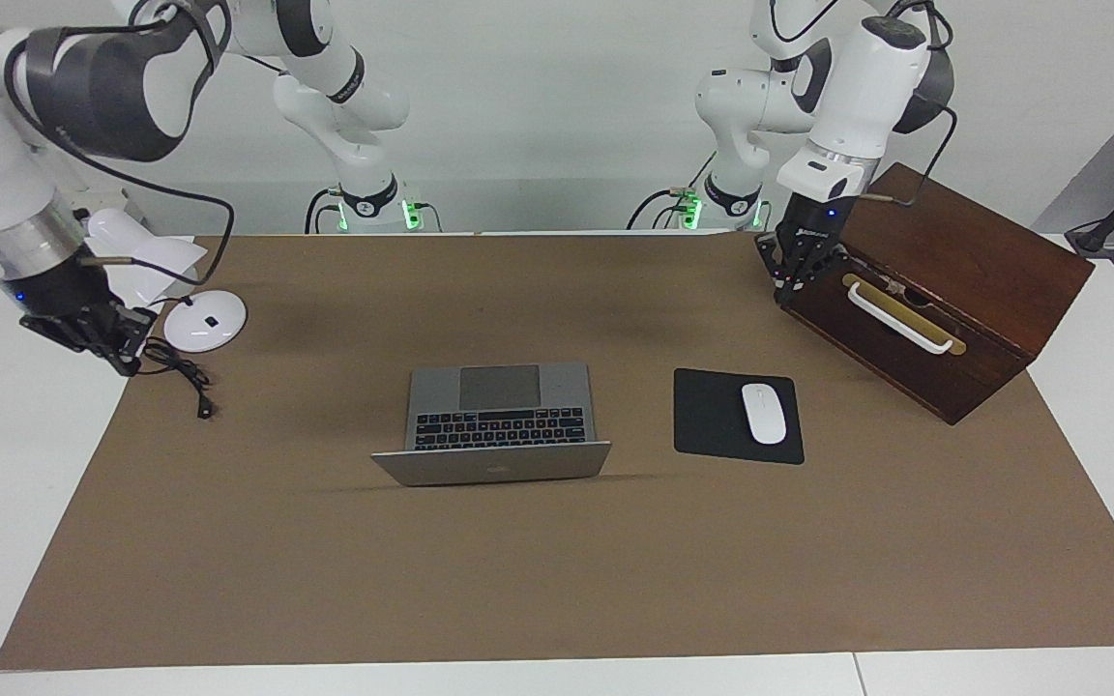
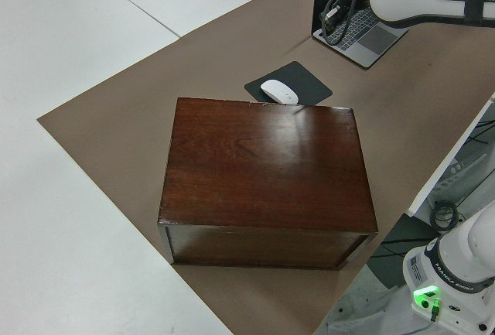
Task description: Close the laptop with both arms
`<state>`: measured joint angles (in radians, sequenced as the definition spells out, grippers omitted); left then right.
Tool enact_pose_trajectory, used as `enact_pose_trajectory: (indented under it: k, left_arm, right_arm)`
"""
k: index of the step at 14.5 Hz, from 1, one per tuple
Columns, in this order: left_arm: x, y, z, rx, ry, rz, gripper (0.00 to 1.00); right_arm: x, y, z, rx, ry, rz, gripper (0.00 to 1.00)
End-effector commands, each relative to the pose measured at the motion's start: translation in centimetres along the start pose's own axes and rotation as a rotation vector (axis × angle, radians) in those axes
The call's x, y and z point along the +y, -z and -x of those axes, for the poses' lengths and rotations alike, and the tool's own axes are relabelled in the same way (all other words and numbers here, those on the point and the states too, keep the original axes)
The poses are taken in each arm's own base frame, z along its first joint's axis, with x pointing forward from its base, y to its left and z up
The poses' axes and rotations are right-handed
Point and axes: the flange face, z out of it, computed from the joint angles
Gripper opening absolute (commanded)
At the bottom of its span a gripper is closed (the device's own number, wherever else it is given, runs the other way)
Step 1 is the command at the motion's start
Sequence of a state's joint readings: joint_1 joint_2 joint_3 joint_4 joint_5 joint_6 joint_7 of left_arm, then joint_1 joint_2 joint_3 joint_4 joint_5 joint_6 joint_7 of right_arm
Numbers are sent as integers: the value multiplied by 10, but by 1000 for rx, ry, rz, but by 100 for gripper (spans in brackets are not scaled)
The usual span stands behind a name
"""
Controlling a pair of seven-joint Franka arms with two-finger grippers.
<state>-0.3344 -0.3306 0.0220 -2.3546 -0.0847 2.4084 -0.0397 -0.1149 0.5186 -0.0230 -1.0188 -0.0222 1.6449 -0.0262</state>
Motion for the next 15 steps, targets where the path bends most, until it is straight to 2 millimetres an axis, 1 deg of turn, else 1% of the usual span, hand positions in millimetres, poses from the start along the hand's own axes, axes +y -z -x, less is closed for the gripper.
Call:
enact_pose_trajectory:
  k: [1, 2, 3, 4, 5, 6, 9, 12, 15]
  left_arm:
    - [25, -21, 13, 56, -27, 40, 0]
    - [34, -32, 13, 60, -43, 46, 0]
    - [45, -44, 13, 73, -57, 57, 0]
    - [56, -56, 12, 93, -66, 70, 0]
    - [68, -71, 12, 111, -69, 85, 0]
    - [80, -86, 14, 132, -70, 98, 0]
    - [101, -118, 17, 189, -80, 115, 0]
    - [117, -134, 17, 215, -106, 122, 0]
    - [137, -157, 25, 251, -145, 133, 0]
  right_arm:
    - [3, -41, -28, 35, 9, -11, 0]
    - [2, -57, -33, 31, 5, -13, 0]
    - [-4, -66, -38, 37, 4, -23, 0]
    - [-10, -75, -42, 44, -6, -32, 0]
    - [-12, -83, -45, 53, -18, -35, 0]
    - [-17, -87, -48, 63, -28, -38, 0]
    - [-37, -94, -50, 67, -59, -57, 0]
    - [-71, -93, -49, 69, -51, -68, 0]
    - [-111, -96, -45, 62, -29, -63, 0]
